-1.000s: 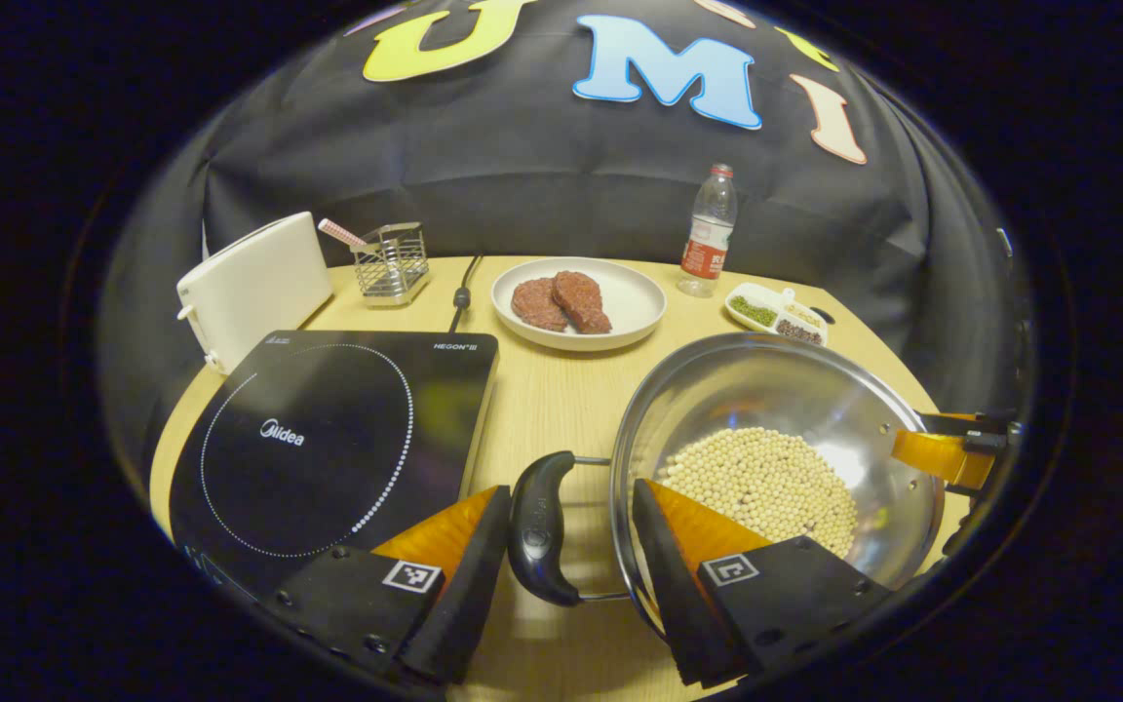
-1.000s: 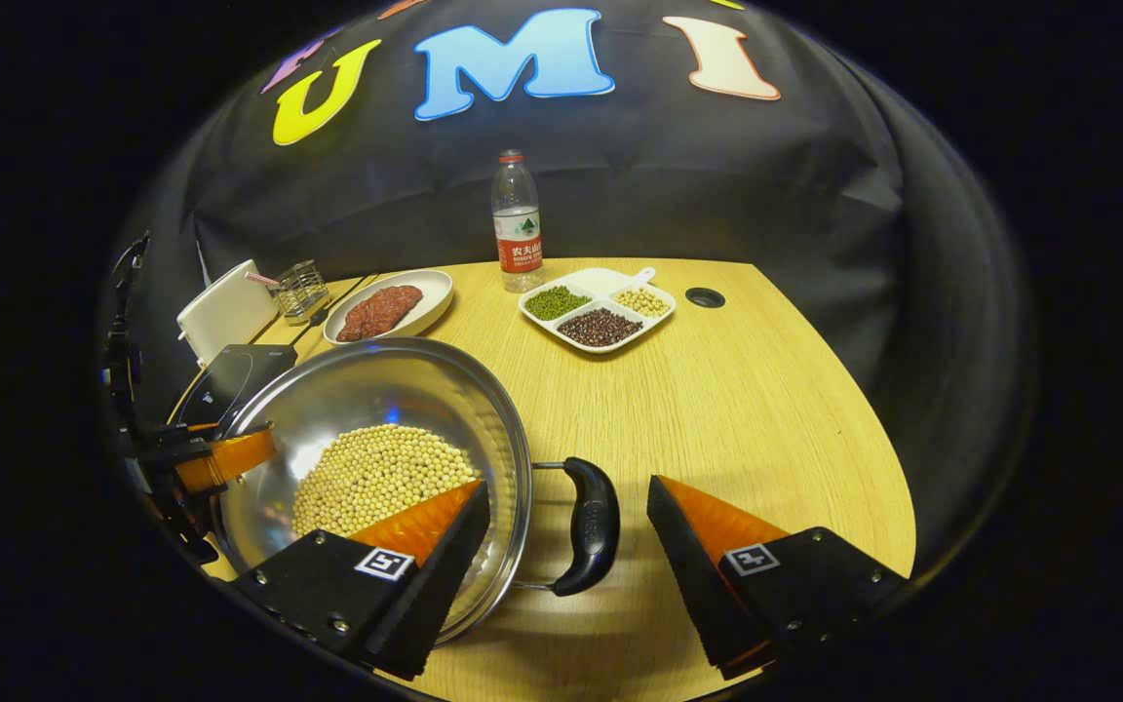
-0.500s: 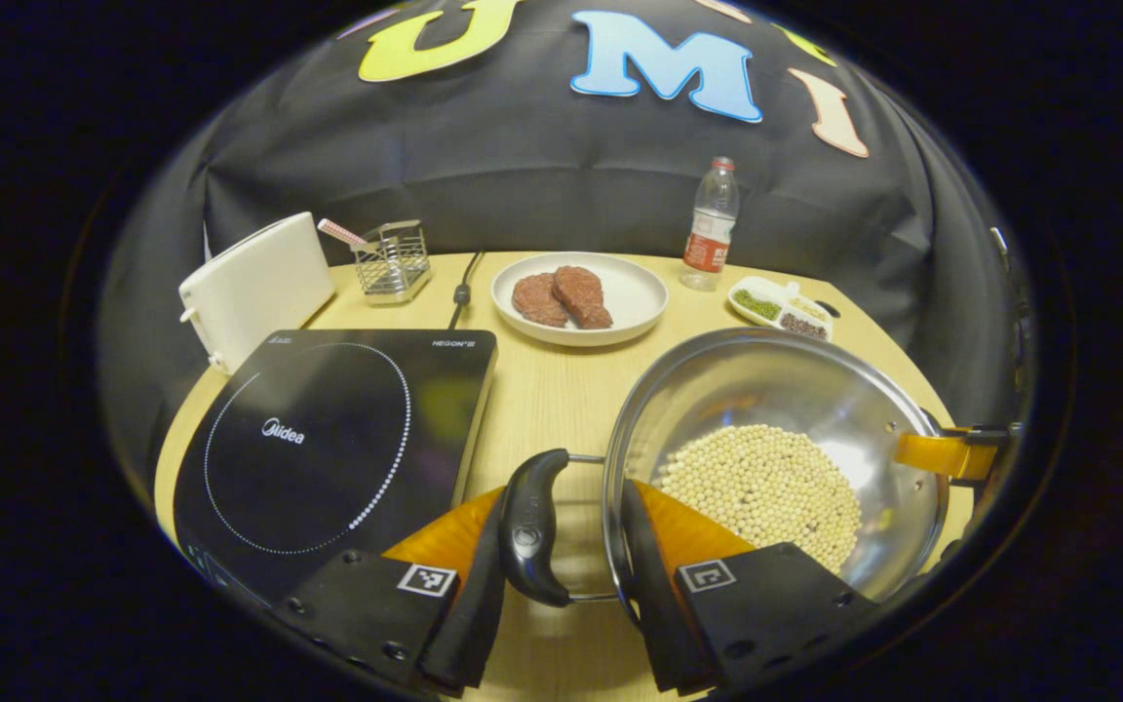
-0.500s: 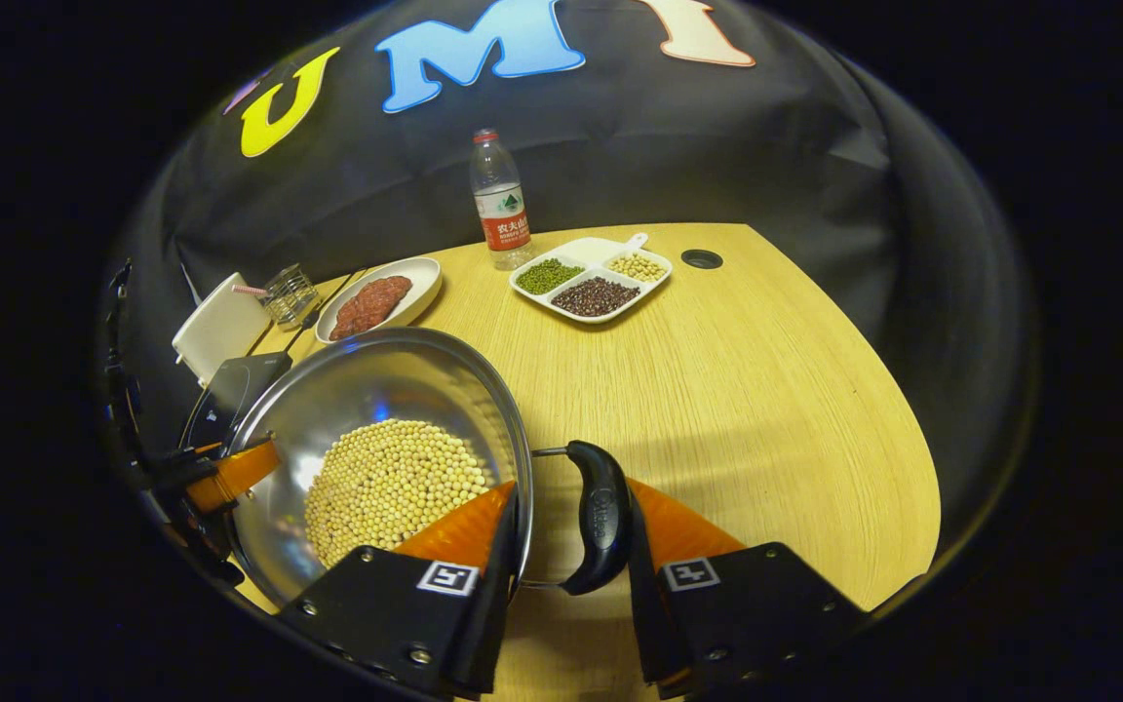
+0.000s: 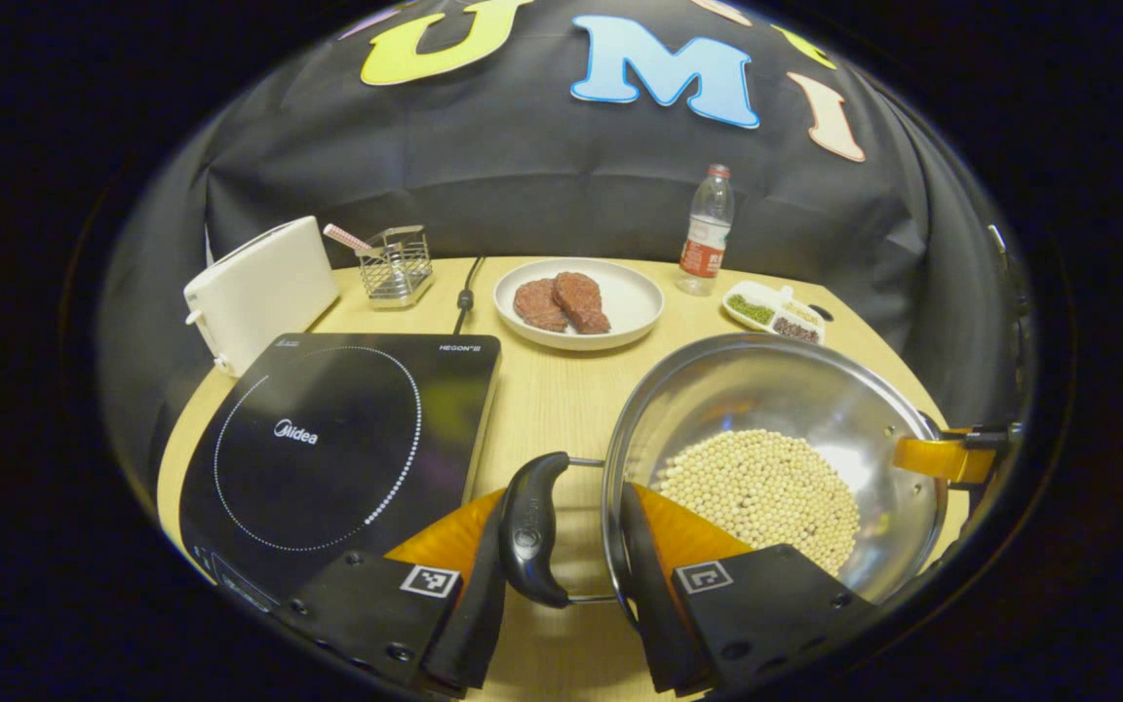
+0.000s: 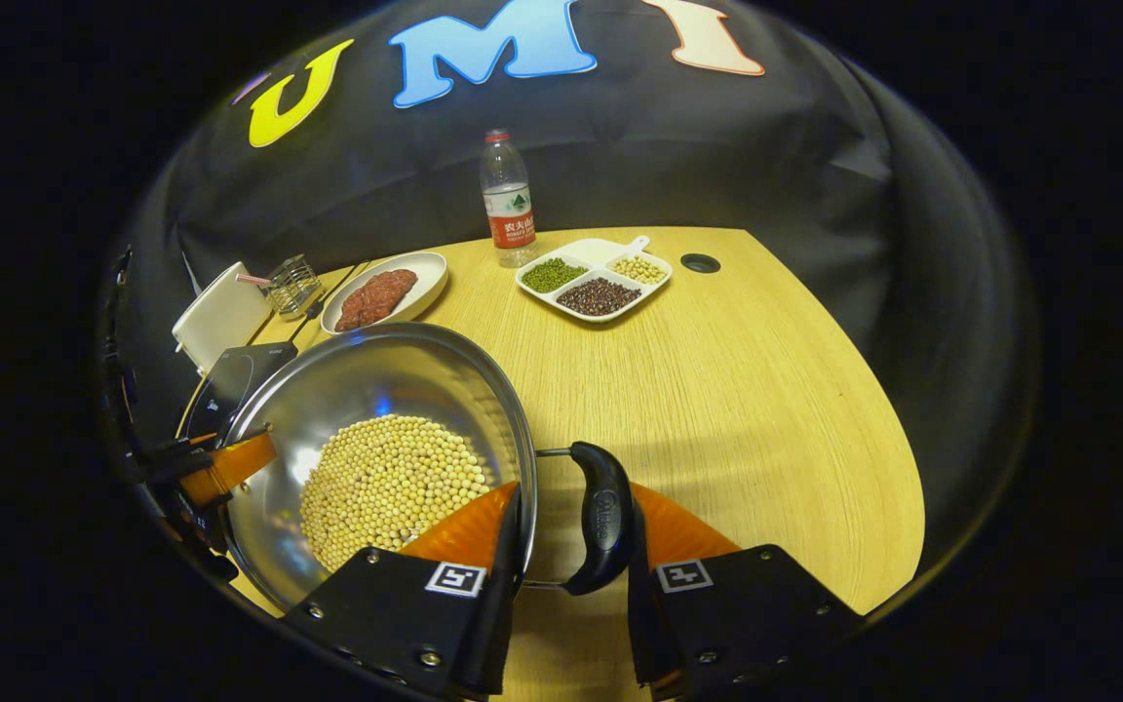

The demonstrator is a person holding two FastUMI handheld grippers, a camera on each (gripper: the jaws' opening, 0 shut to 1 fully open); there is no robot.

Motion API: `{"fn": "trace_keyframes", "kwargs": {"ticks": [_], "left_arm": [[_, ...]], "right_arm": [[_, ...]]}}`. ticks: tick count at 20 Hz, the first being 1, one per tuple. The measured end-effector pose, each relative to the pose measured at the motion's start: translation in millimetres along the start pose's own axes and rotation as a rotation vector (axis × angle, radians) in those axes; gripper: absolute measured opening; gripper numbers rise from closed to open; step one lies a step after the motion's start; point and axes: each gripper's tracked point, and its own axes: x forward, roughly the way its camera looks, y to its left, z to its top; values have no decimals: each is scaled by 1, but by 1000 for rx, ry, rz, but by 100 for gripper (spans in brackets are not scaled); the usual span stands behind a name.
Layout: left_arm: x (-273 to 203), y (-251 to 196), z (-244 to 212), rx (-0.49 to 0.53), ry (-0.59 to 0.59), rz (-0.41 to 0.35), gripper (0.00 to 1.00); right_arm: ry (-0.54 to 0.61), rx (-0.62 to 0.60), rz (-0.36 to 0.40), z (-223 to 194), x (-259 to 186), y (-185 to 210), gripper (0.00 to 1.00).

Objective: First push the handle of the pot to place it horizontally, then grasp the pot with both hands and set it on the induction cooktop.

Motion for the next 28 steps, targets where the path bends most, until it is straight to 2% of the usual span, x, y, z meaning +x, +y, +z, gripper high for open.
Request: {"fn": "trace_keyframes", "kwargs": {"ticks": [2,3,4,5,6,10,11,12,13,15,16,20,22,24,25,27,28], "left_arm": [[-3,6,8,-6,-14,-12,70],[-5,9,12,-10,-19,-20,66],[-8,12,15,-8,-27,-27,70],[-11,16,19,-3,-37,-31,63],[-13,19,22,2,-43,-34,66],[-31,31,38,4,-70,-49,66],[-40,33,42,9,-76,-49,63],[-47,37,44,12,-81,-51,66],[-51,43,46,11,-86,-53,62],[-56,51,49,1,-90,-56,62],[-57,60,47,-3,-90,-57,66],[-61,90,49,-7,-98,-55,66],[-63,104,50,-16,-103,-57,62],[-65,117,51,-27,-108,-57,66],[-64,124,51,-29,-111,-56,63],[-65,137,51,-34,-113,-56,66],[-65,143,51,-37,-114,-57,62]], "right_arm": [[-16,8,-14,2,-18,8,49],[-22,13,-19,3,-22,8,49],[-33,20,-26,6,-25,11,49],[-40,22,-31,7,-31,17,49],[-46,26,-35,9,-35,21,49],[-65,39,-48,13,-48,38,49],[-69,44,-48,14,-49,43,49],[-72,49,-48,15,-51,49,49],[-74,51,-47,16,-53,55,49],[-75,51,-49,15,-56,66,49],[-75,53,-50,15,-57,72,49],[-74,58,-47,14,-57,98,49],[-74,57,-45,15,-56,112,49],[-75,52,-45,16,-56,125,49],[-76,49,-44,17,-55,130,49],[-79,44,-42,18,-53,142,49],[-79,42,-42,19,-53,148,49]]}}
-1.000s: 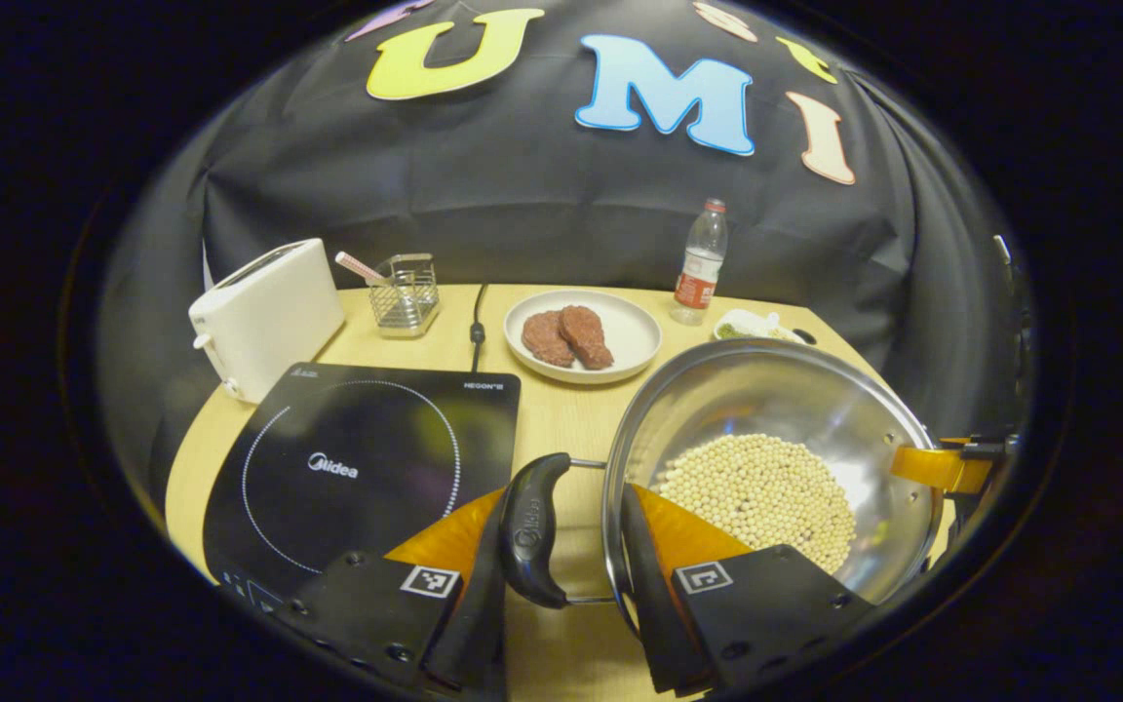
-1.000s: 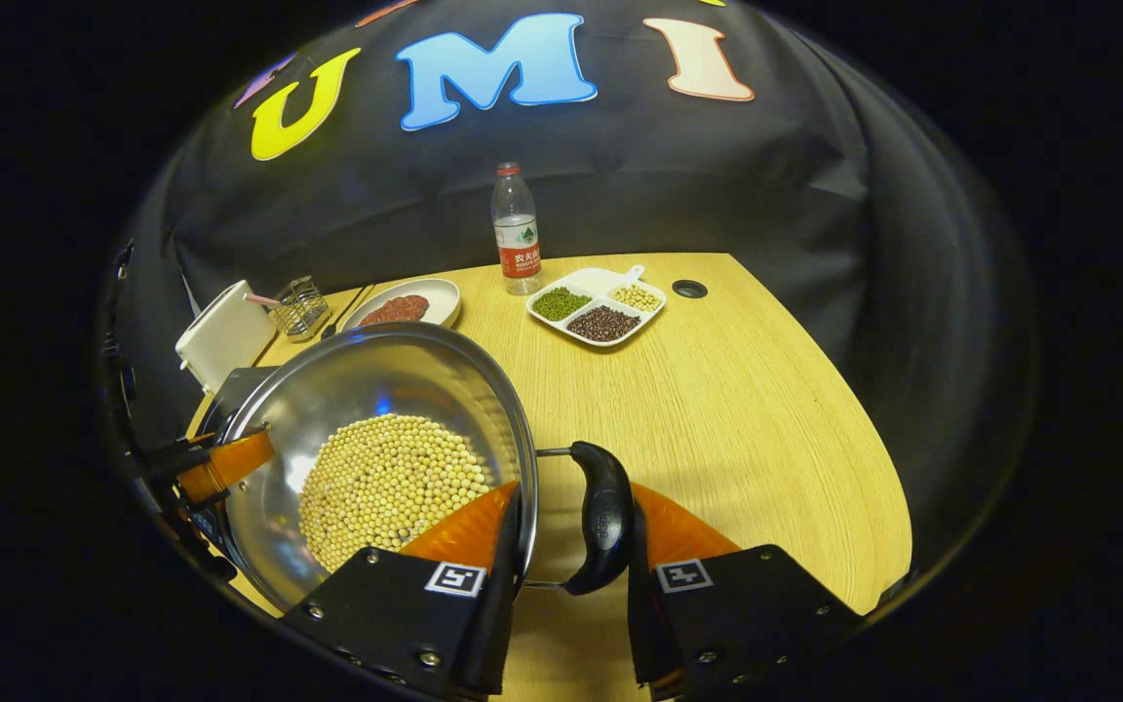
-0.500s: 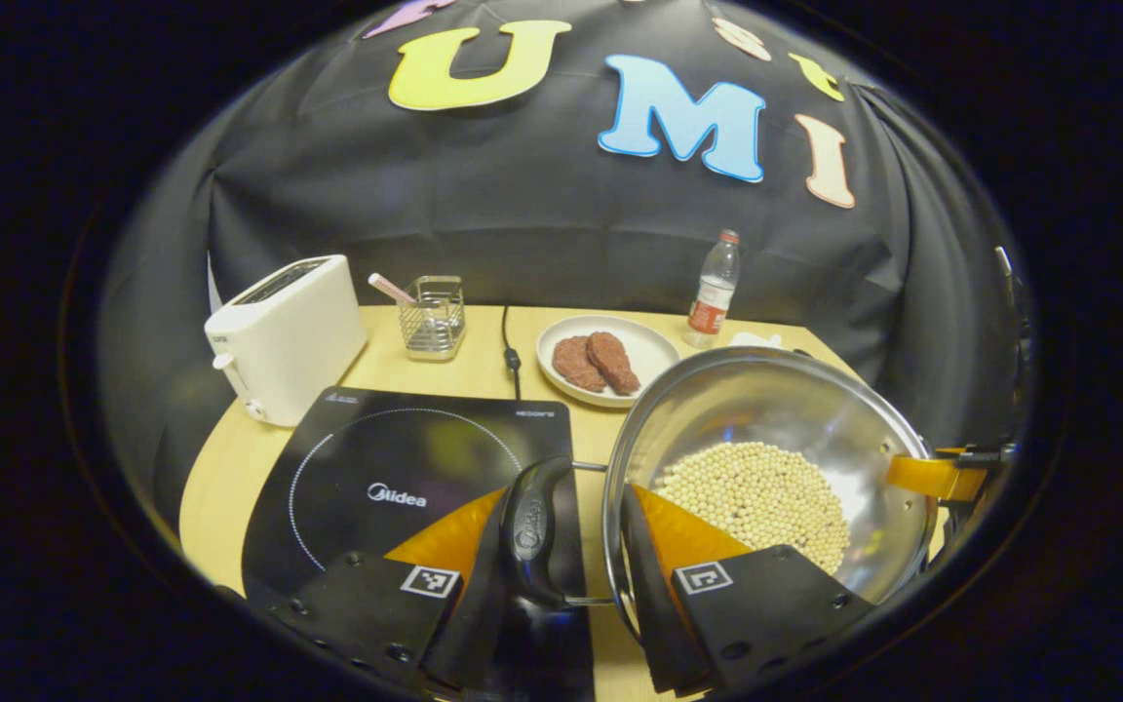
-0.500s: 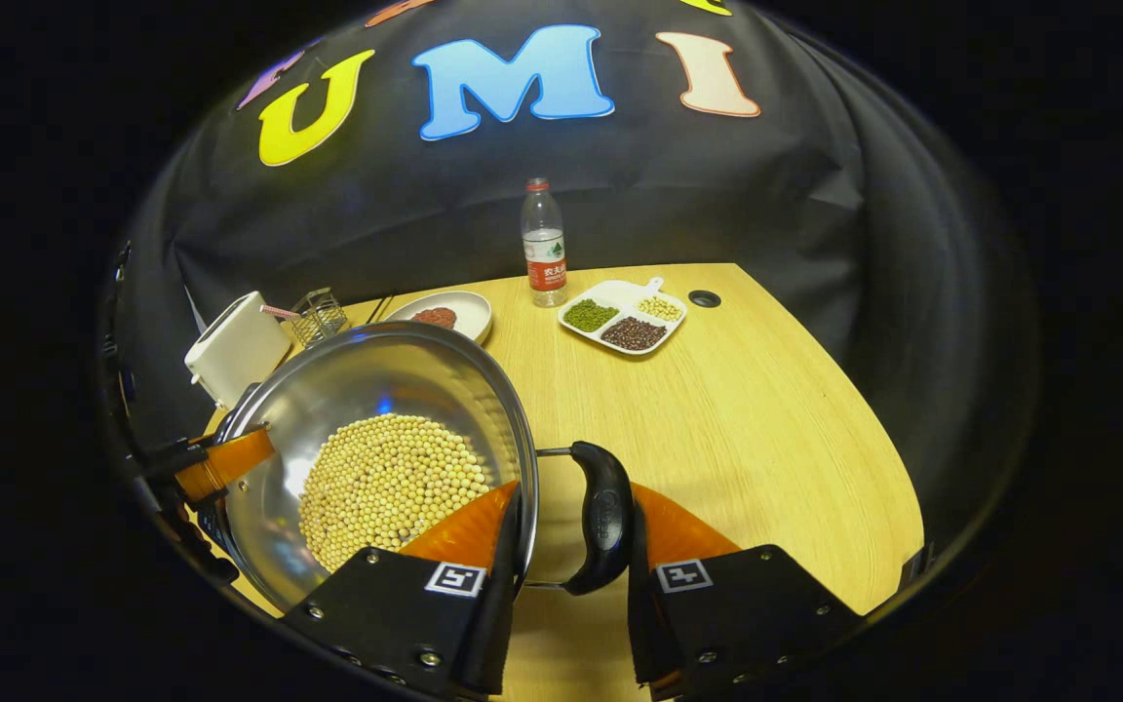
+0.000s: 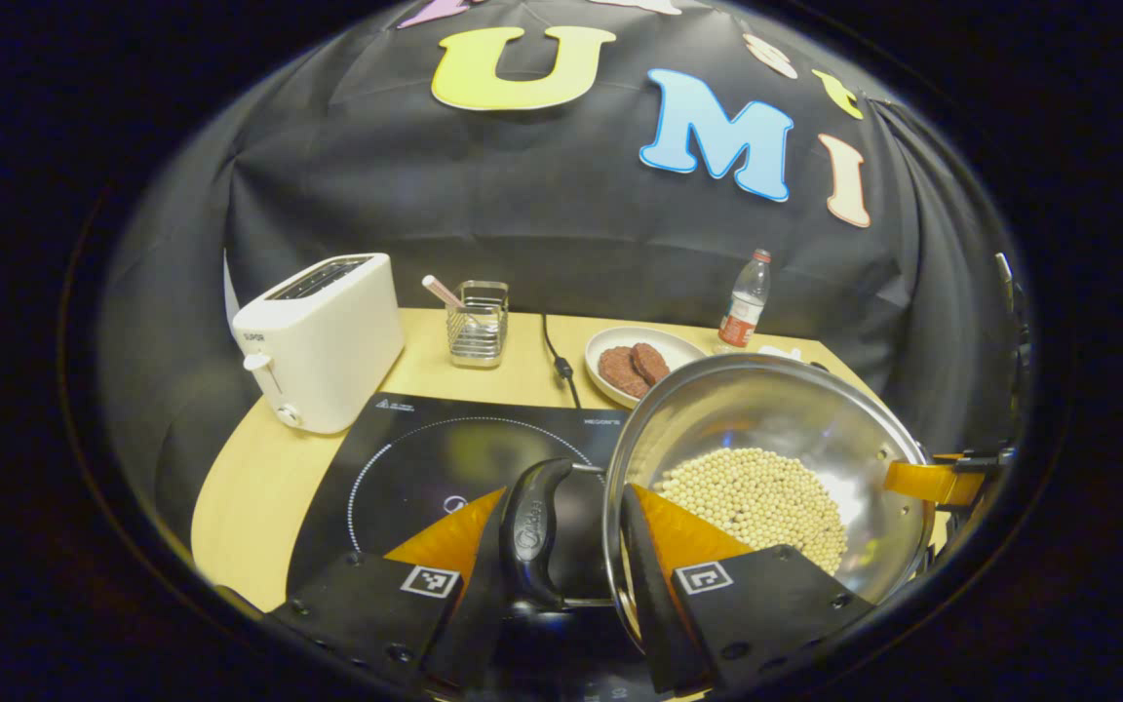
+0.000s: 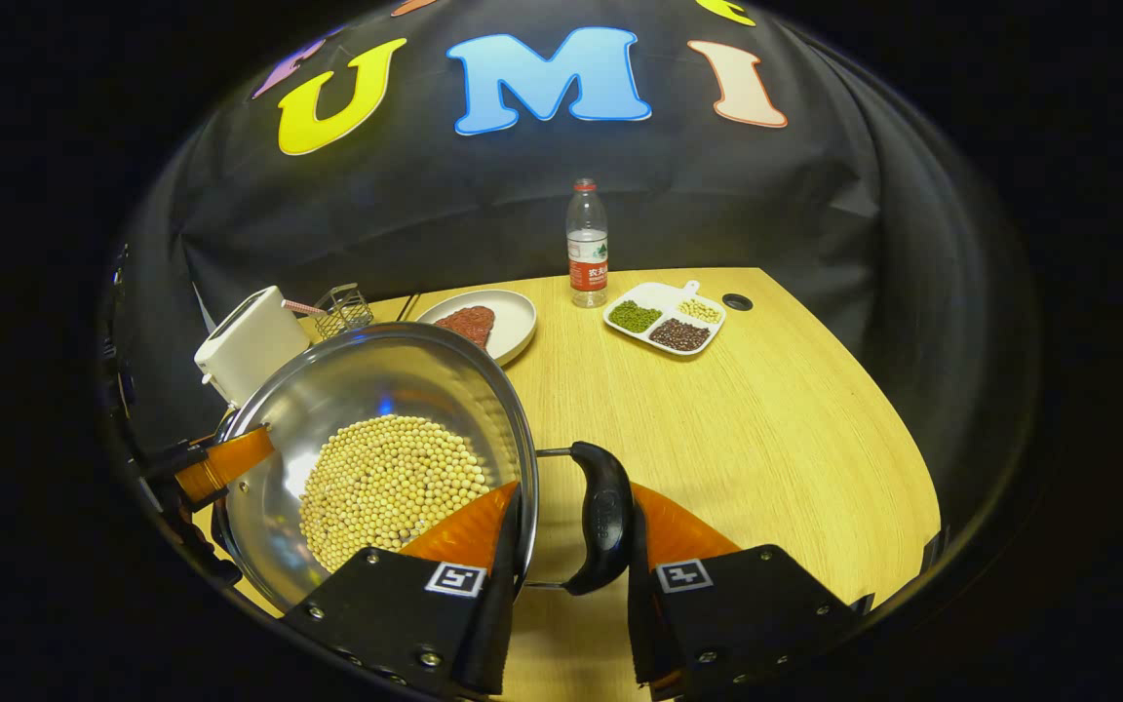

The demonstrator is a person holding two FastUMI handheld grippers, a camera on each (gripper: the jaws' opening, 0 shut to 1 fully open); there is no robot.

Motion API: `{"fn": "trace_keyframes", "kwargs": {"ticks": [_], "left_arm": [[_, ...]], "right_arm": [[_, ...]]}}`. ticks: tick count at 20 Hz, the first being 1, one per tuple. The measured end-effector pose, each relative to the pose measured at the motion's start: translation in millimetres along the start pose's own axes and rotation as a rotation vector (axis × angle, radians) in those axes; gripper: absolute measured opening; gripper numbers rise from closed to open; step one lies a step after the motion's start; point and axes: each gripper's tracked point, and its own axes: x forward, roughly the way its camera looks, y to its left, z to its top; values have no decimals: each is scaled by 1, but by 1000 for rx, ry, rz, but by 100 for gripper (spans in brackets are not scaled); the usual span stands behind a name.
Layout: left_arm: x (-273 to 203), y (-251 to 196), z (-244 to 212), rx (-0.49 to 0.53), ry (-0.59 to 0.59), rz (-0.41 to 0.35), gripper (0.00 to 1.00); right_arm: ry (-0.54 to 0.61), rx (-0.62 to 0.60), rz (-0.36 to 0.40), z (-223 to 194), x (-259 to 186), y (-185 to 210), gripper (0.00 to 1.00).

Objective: First push the handle of the pot to place it horizontally, then grasp the pot with both hands and set it on the induction cooktop.

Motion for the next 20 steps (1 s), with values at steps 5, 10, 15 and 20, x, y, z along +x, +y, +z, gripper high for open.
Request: {"fn": "trace_keyframes", "kwargs": {"ticks": [5,10,15,20], "left_arm": [[1,35,5,8,-7,7,62],[0,73,3,2,-5,22,66],[-4,112,4,-15,-5,49,63],[-7,153,10,-25,-9,79,66]], "right_arm": [[5,4,6,-2,5,32,49],[11,-4,19,-5,13,66,49],[16,-15,45,-7,22,102,49],[21,-28,70,-4,34,132,49]]}}
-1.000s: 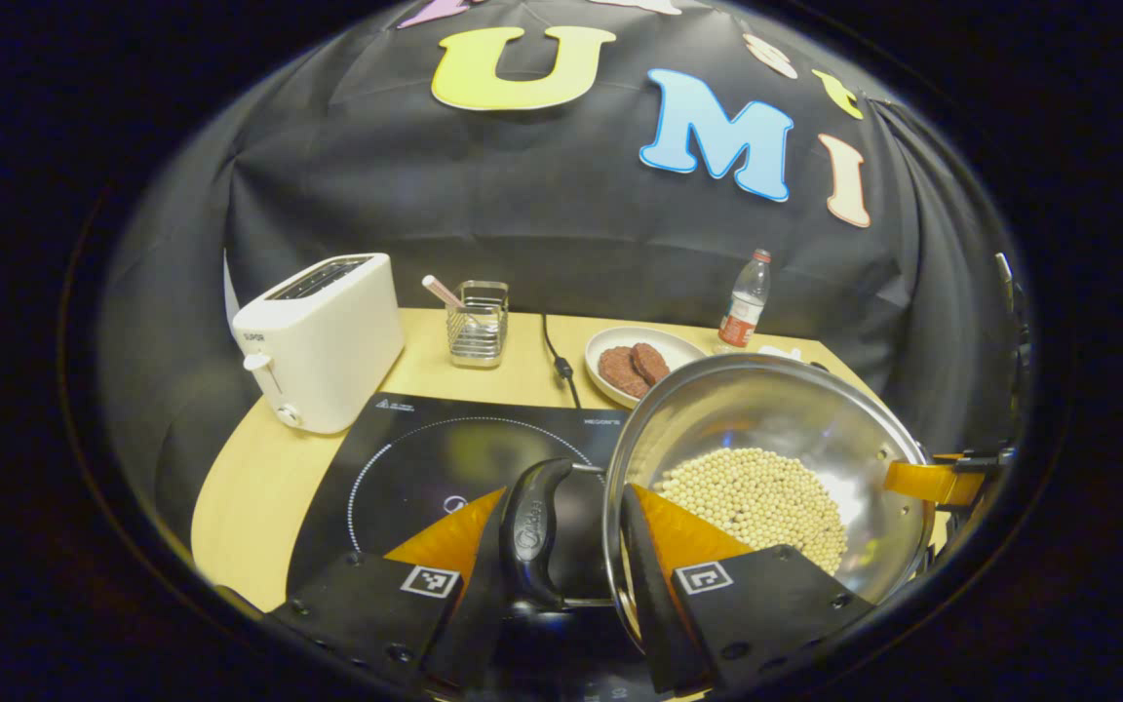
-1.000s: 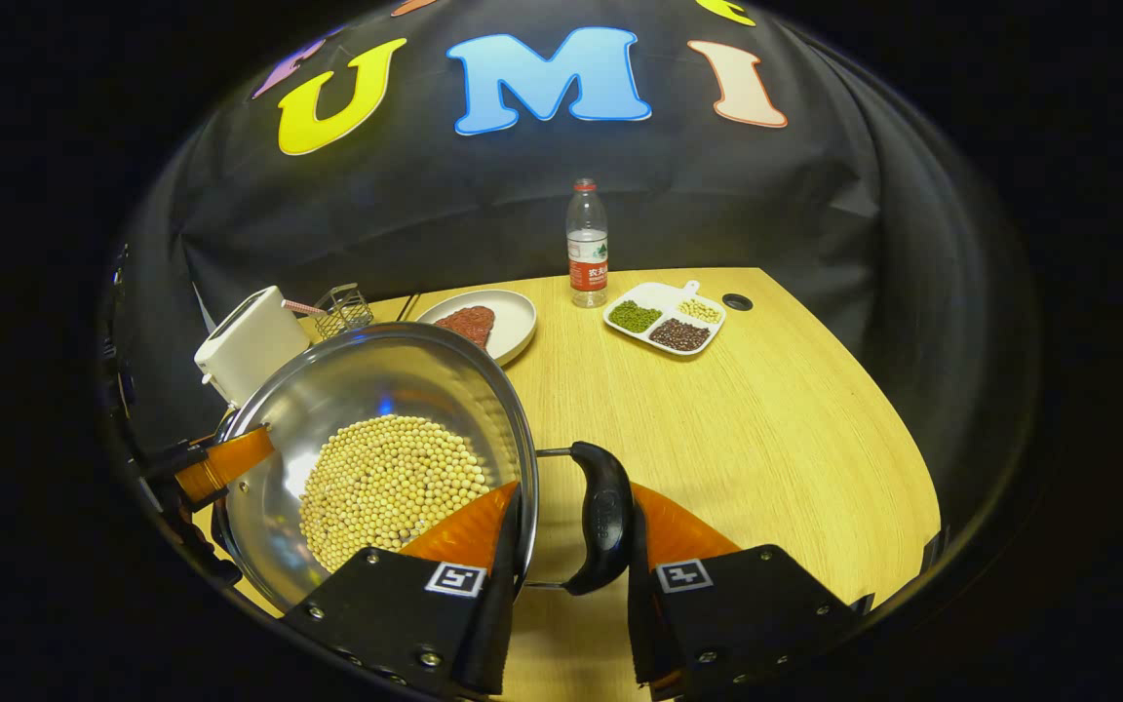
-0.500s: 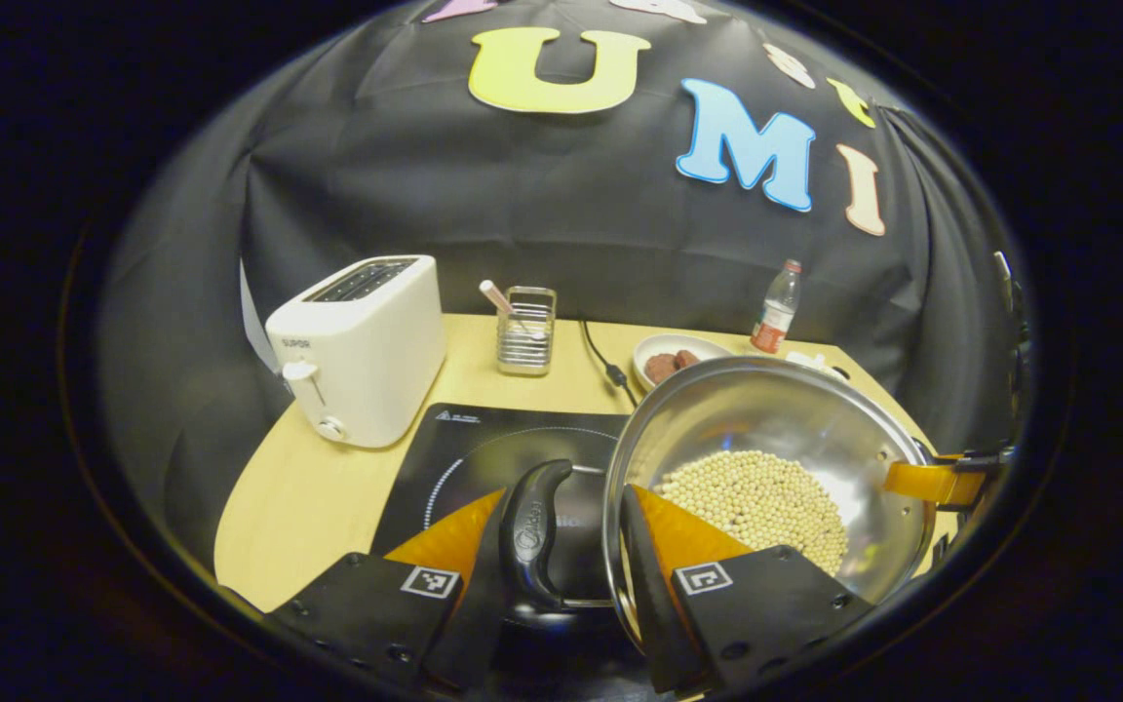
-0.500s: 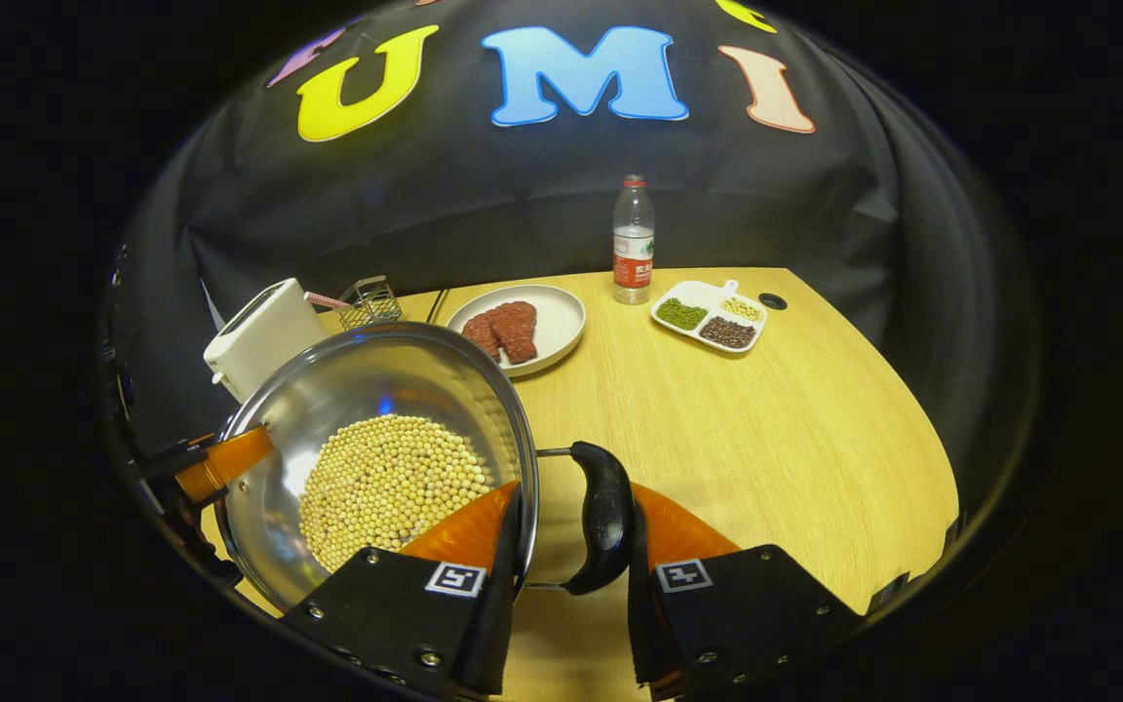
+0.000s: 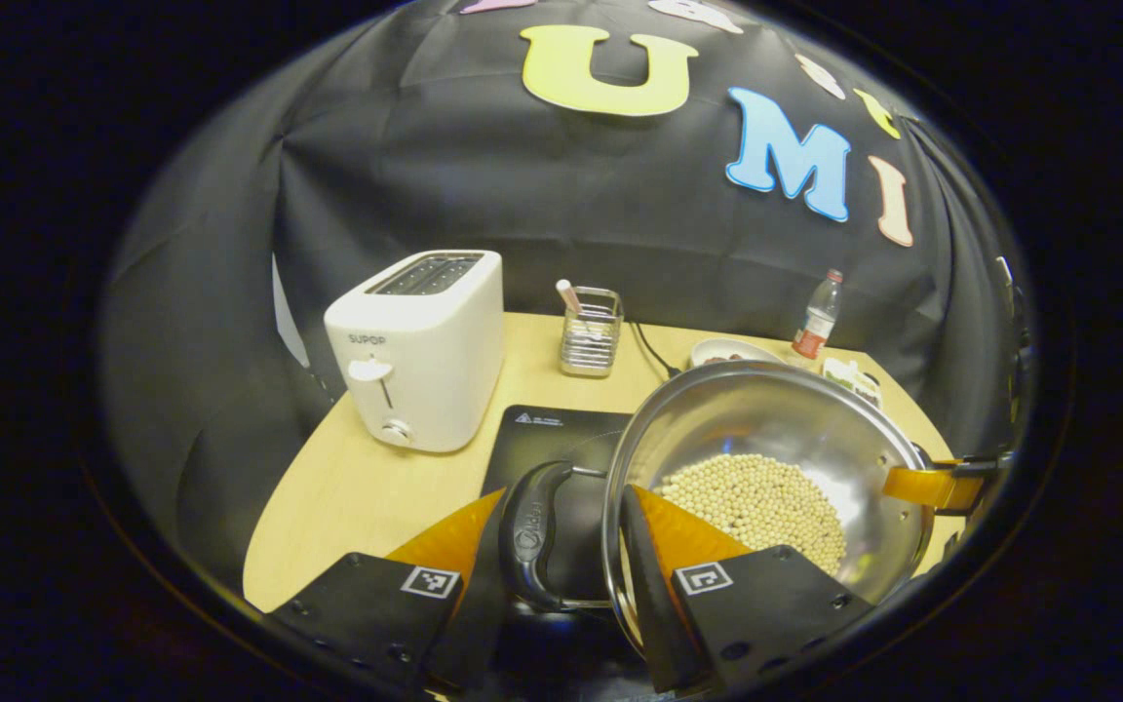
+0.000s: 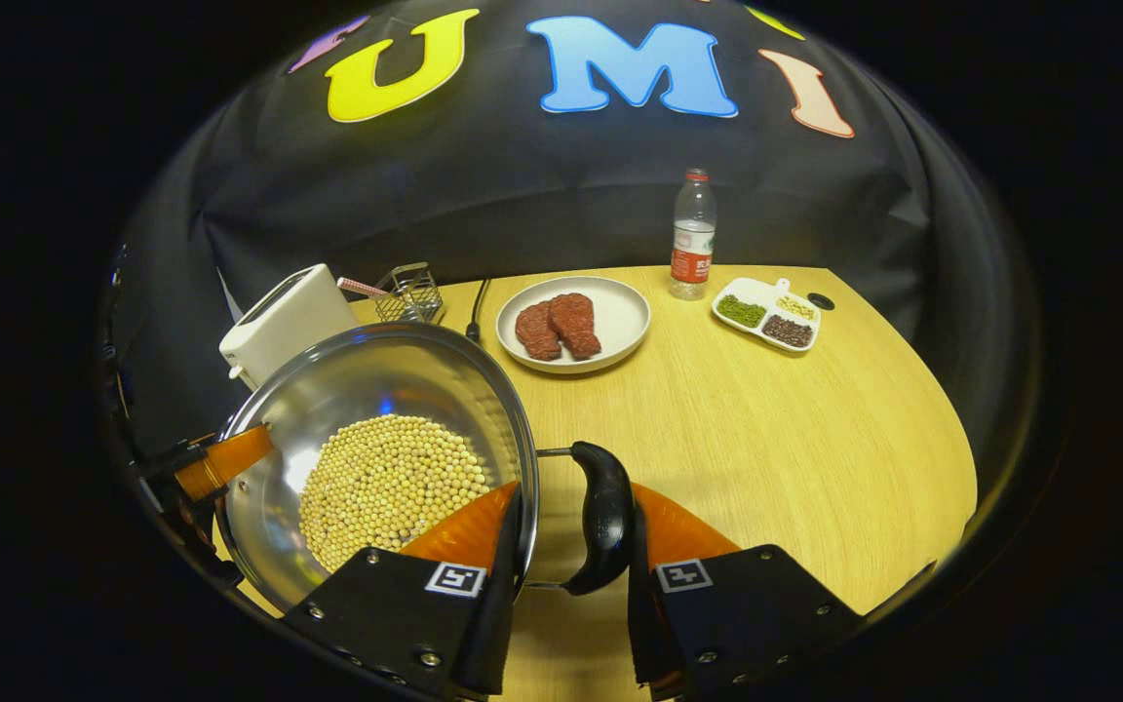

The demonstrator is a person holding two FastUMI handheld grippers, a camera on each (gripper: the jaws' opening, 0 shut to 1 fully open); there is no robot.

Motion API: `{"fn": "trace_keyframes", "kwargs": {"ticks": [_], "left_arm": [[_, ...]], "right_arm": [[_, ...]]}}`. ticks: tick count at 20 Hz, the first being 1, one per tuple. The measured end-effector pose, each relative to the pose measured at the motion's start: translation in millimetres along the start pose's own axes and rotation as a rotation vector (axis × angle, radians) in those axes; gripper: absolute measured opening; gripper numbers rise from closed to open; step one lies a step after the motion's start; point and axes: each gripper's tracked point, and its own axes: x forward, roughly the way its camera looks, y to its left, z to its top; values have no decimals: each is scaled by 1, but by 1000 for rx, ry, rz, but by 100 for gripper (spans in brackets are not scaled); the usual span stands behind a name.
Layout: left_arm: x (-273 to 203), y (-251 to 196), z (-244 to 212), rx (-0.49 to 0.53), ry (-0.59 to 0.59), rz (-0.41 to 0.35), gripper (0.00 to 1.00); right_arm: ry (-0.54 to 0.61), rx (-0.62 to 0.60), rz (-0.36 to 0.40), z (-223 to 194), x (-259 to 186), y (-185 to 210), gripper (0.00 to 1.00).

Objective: First push the handle of the pot to place it horizontally, then grasp the pot with both hands and set it on the induction cooktop.

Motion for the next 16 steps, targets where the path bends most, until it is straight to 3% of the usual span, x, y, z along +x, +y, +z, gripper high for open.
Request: {"fn": "trace_keyframes", "kwargs": {"ticks": [10,16], "left_arm": [[23,54,16,-11,2,21,66],[36,61,15,-7,5,18,63]], "right_arm": [[-2,20,26,7,29,45,49],[-20,19,22,14,38,49,49]]}}
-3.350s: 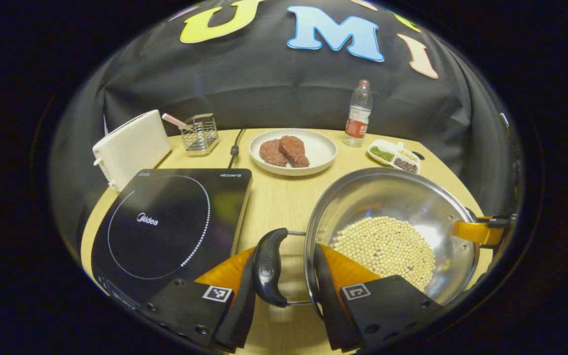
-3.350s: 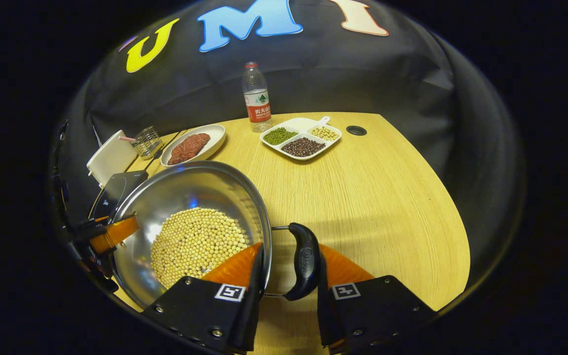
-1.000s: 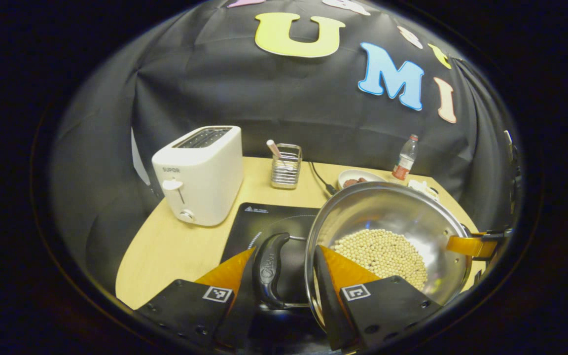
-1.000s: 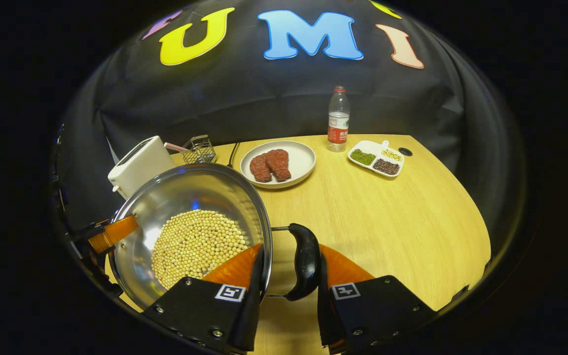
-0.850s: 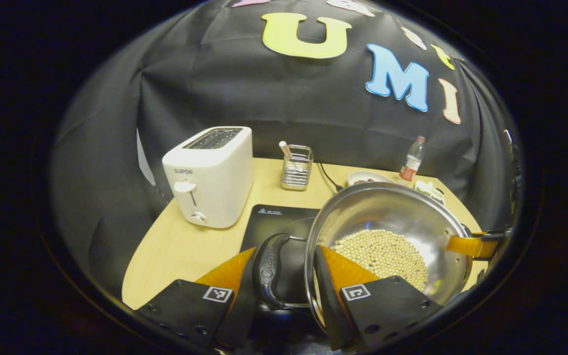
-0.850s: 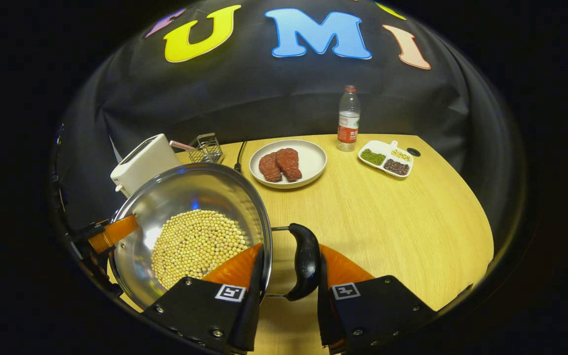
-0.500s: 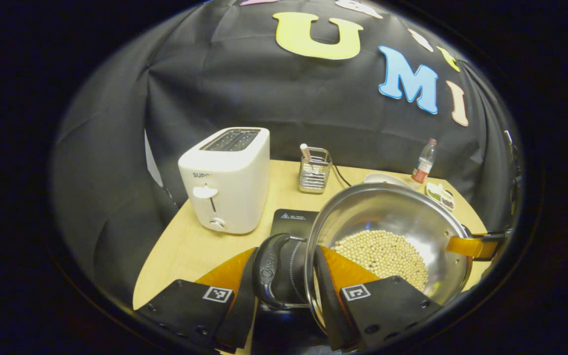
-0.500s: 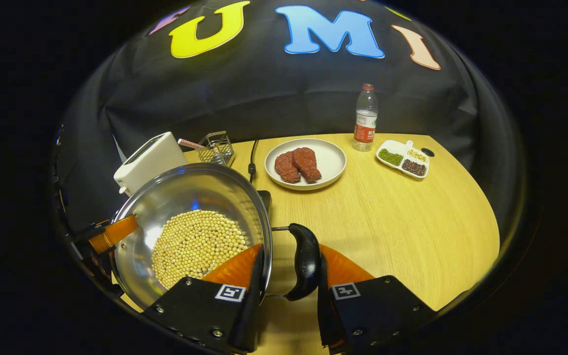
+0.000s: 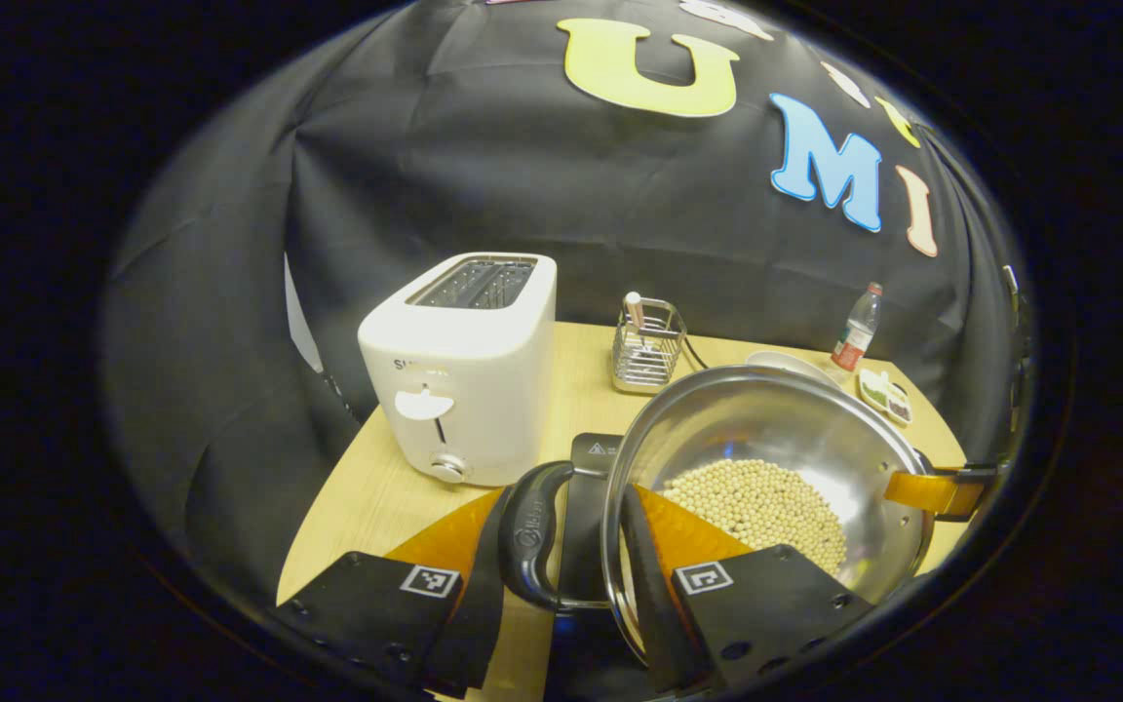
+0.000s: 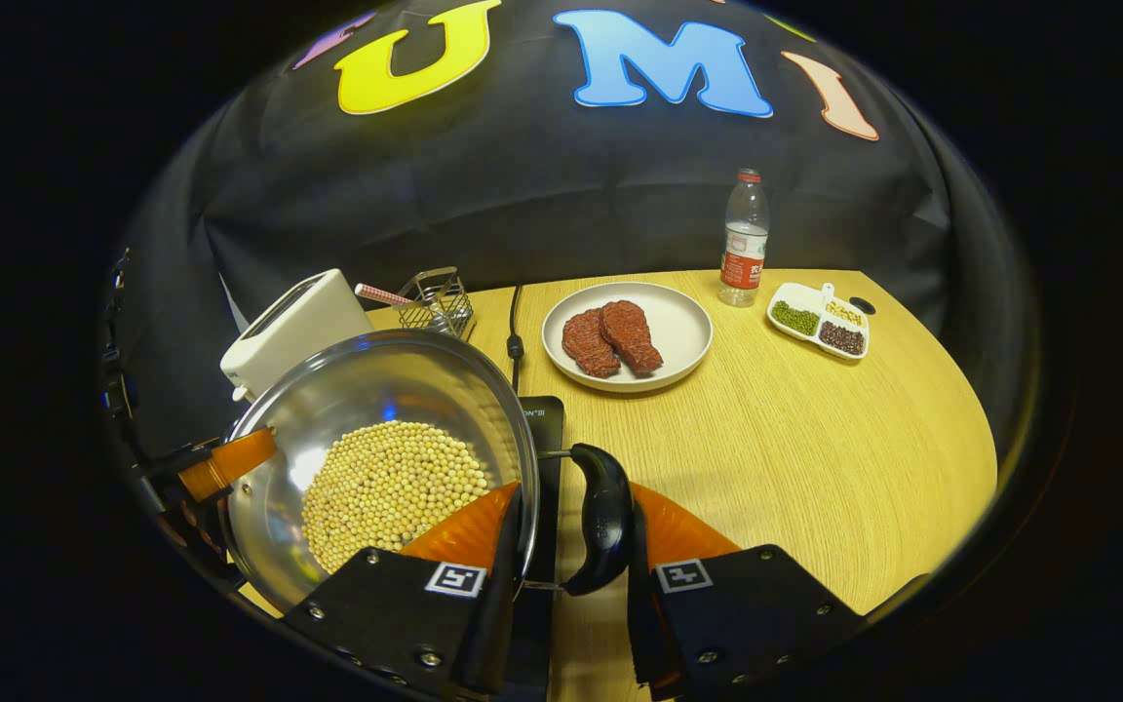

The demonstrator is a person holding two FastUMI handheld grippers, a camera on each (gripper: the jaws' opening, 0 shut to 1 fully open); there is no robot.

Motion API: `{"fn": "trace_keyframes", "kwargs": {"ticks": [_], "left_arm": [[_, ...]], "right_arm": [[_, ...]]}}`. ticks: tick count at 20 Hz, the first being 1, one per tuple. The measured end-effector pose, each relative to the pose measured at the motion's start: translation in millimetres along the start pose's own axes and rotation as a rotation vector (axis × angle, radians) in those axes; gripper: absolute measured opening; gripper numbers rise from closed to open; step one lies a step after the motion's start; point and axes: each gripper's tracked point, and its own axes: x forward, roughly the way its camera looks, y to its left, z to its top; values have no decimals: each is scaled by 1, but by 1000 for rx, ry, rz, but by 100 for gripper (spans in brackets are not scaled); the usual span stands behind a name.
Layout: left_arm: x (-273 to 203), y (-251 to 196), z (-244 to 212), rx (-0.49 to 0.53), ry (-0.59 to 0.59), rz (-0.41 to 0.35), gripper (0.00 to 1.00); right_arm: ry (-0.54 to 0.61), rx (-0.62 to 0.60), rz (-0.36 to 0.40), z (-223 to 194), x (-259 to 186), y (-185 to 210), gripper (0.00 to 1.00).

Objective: First push the handle of the pot to place it horizontally, then grasp the pot with both hands and set it on the induction cooktop.

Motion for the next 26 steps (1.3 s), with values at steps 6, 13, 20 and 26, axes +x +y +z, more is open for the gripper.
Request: {"fn": "trace_keyframes", "kwargs": {"ticks": [6,13,20,26], "left_arm": [[6,1,-3,-13,-32,10,69],[-32,13,40,9,-202,94,98],[-129,-39,95,64,-419,111,94],[-211,-121,117,64,-540,107,99]], "right_arm": [[-20,-34,29,2,-3,6,60],[-184,-68,7,39,-44,-10,98],[-320,-87,13,65,-111,-67,98],[-433,-149,10,67,-185,-133,98]]}}
